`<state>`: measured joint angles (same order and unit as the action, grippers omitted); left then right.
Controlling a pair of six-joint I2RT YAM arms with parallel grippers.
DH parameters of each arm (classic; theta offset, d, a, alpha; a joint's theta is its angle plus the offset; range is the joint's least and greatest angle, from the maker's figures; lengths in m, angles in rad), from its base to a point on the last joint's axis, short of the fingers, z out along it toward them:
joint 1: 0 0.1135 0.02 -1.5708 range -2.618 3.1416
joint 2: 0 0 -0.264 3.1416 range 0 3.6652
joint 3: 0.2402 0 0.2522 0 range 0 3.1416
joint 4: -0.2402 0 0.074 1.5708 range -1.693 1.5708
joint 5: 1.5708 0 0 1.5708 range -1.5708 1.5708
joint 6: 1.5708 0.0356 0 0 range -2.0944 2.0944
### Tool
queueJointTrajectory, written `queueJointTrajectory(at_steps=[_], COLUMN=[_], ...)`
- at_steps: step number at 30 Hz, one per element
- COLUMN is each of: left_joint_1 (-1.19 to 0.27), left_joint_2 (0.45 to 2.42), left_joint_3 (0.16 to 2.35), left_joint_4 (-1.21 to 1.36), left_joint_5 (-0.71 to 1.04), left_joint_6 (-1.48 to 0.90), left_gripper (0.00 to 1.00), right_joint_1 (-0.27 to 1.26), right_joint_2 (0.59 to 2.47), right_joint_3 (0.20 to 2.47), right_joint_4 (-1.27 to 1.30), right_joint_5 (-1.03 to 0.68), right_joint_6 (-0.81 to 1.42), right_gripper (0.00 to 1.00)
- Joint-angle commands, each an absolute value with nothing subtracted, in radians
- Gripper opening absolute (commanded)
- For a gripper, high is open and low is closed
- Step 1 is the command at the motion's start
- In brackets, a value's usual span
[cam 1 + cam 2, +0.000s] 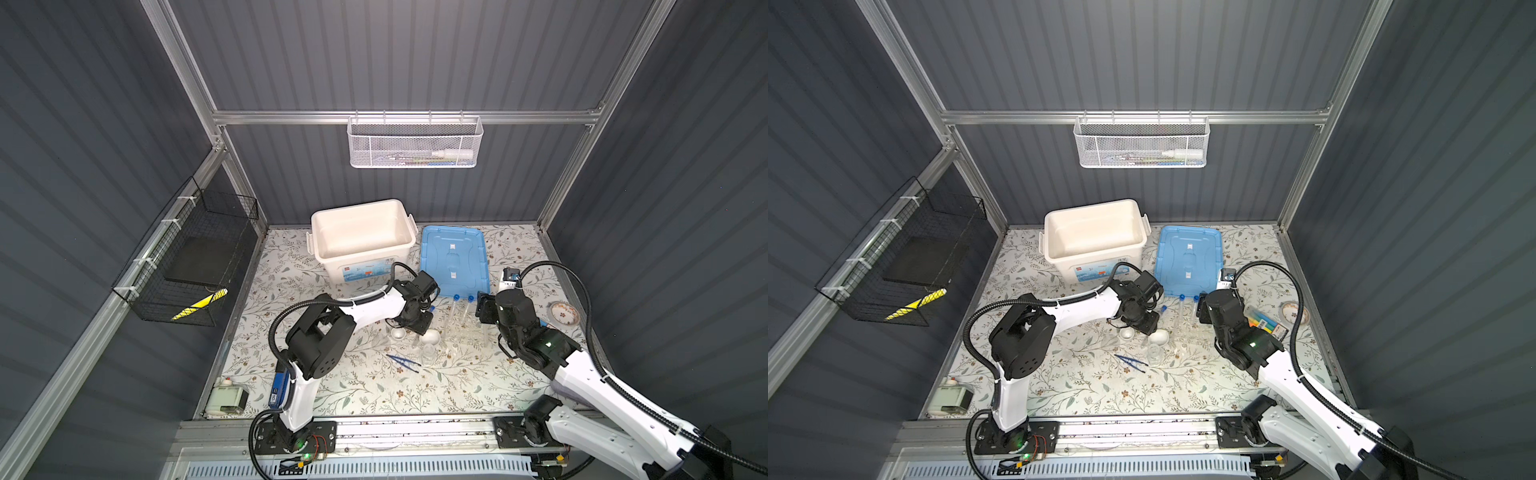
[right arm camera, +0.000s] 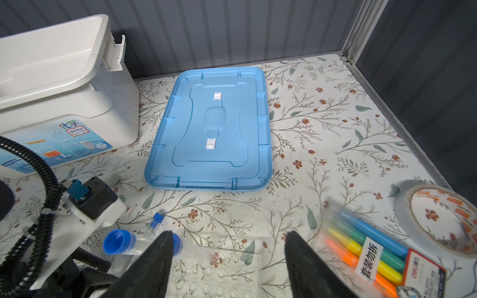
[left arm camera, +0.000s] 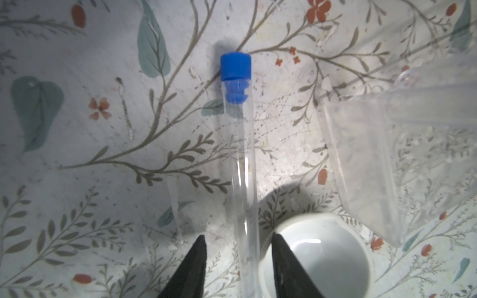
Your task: Organize the chemistry lab equipment
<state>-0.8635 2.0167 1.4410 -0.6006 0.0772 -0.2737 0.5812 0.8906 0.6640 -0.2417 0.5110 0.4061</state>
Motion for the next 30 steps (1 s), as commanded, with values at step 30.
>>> queueJointTrajectory(at_steps=[30], left_joint_1=[-0.871], left_joint_2=[2.004], left_joint_3=[1.432], left_joint_4=[-0.672], left_joint_5=[-0.023], left_joint_6=[-0.273], left_gripper=[0.3], right_joint_1=[0.564], right_joint_2=[0.873], right_joint_3=[0.682], right_joint_4=[-0.292], right_joint_5=[0.491], right_joint_6=[0.423], right_gripper=[0.72])
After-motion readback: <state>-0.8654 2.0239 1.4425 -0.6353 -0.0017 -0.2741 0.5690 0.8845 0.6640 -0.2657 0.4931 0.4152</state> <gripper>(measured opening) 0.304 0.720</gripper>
